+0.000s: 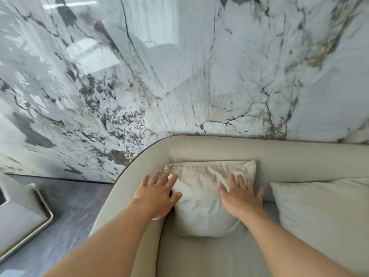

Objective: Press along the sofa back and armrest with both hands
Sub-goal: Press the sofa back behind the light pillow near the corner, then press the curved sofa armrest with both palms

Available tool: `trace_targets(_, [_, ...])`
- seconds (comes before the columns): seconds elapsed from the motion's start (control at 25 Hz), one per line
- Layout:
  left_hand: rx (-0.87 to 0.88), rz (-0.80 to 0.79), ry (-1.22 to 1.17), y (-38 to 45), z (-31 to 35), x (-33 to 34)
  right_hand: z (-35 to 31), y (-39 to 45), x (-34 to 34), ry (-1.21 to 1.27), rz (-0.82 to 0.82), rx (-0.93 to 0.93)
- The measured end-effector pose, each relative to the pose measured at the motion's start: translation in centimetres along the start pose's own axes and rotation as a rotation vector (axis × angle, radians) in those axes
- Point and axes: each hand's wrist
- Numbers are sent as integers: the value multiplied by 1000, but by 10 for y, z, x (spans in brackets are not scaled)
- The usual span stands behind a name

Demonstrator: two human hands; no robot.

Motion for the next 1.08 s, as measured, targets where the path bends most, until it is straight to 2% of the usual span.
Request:
trace_targets(0.2, [-16, 19, -36, -64, -2, -36, -33, -59, -47, -8, 48, -30])
trace_targets(0.44, [-8, 5, -56, -85, -59, -58, -83, -93, -59, -14, 75, 38])
trace_targets(0.76, [266, 5, -10, -13, -155, -78, -178, -118, -34, 70, 162, 303])
trace_targets(1.08, [478, 10, 63, -9, -160, -101, -204, -157, -26, 211, 245, 495])
Point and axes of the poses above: each hand's wrist, its own y-axis towards the middle knuckle, its own x-axis out of the palm, z = x × y, and after that the axes turned 2 degrees about -x, right-handed
